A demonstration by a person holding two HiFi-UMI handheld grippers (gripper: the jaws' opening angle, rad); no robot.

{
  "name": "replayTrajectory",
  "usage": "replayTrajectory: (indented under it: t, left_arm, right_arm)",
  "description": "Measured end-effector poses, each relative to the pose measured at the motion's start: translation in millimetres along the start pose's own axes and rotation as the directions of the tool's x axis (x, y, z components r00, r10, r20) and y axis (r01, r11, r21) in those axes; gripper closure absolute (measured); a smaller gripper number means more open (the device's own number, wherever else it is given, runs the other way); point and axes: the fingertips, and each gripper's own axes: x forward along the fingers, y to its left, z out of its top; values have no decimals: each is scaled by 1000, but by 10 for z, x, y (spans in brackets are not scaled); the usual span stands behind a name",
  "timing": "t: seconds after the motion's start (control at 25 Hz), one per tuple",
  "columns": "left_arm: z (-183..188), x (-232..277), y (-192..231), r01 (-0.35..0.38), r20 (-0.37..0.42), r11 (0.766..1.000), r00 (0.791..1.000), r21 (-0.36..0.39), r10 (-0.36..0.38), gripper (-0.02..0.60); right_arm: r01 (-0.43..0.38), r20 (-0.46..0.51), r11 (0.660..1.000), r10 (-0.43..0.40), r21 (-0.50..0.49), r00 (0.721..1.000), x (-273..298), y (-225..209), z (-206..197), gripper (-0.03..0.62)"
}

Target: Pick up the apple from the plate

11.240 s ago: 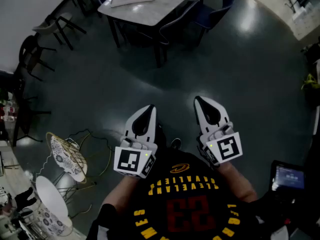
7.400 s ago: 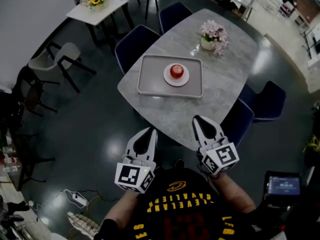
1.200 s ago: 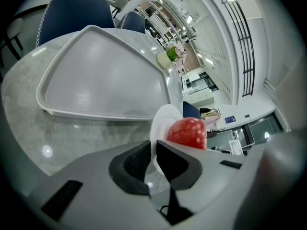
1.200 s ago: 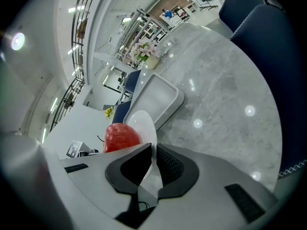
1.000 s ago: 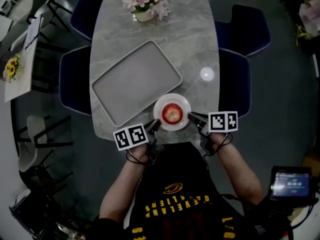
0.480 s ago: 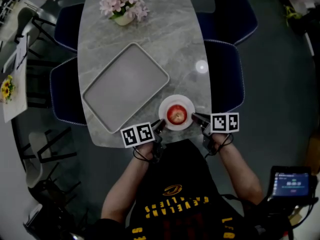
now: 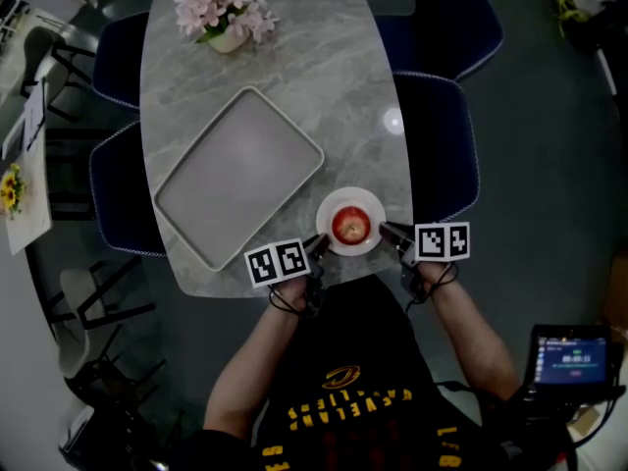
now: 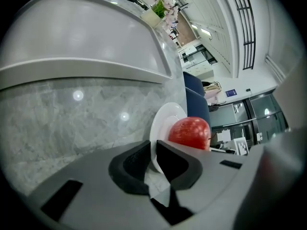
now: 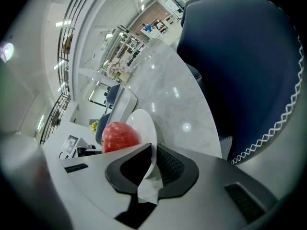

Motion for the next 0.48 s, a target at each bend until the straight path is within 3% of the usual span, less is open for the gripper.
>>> replayTrajectory:
  t: [0.48]
  left_arm:
    - [-86,26,40,-13,-25,1000,1000,8,13,541]
  right_arm:
    - [21,-17,1000,-21,19,1000,1,-70,-111,553]
